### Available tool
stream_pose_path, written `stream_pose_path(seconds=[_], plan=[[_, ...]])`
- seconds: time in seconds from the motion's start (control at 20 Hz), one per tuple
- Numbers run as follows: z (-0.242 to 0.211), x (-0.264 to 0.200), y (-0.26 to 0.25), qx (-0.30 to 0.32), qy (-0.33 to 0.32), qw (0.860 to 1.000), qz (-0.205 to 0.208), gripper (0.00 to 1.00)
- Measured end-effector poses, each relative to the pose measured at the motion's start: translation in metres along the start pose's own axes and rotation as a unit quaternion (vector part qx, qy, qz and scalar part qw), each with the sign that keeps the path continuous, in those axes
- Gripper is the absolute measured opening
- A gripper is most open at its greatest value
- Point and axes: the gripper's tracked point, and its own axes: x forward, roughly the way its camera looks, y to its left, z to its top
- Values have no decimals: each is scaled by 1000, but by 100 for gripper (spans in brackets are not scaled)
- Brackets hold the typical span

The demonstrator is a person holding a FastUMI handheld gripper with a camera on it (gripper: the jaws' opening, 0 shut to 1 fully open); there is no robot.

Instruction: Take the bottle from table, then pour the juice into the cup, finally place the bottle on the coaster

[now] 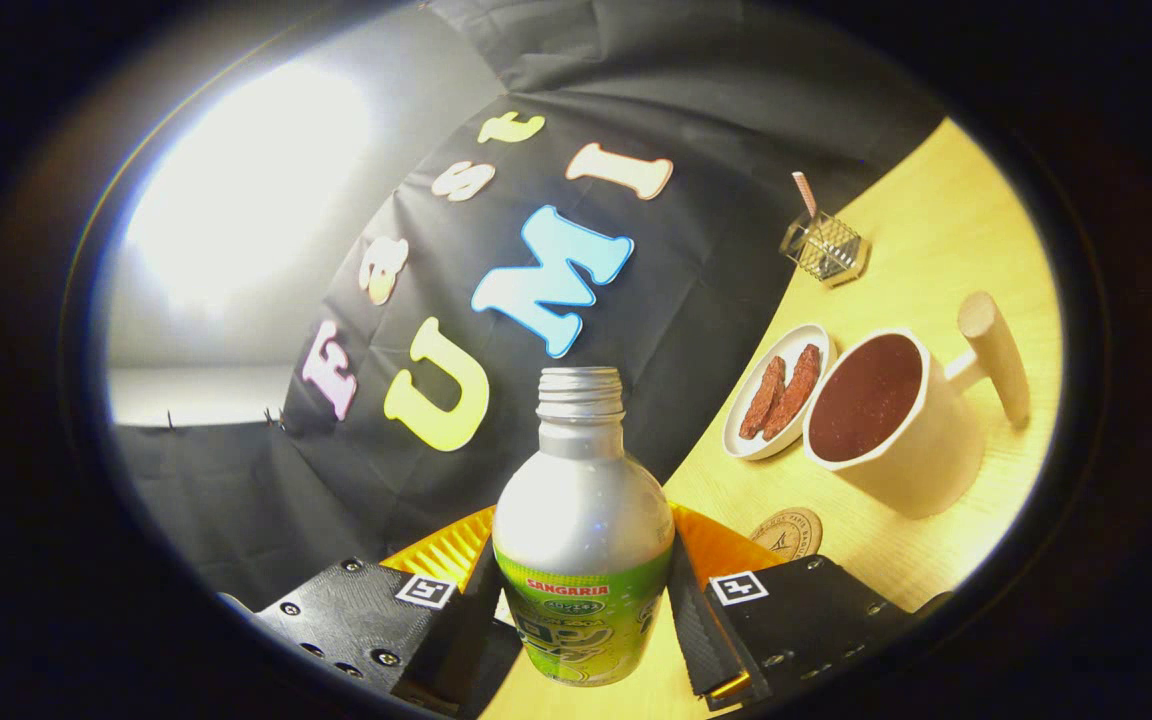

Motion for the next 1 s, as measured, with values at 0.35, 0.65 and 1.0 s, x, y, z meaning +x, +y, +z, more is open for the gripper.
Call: stream_pose_path(seconds=[0.35,0.65,1.0], plan=[[13,-4,-9,66,-28,997,2,77],[9,3,-4,111,-27,993,12,77],[6,10,1,188,-29,981,39,77]])
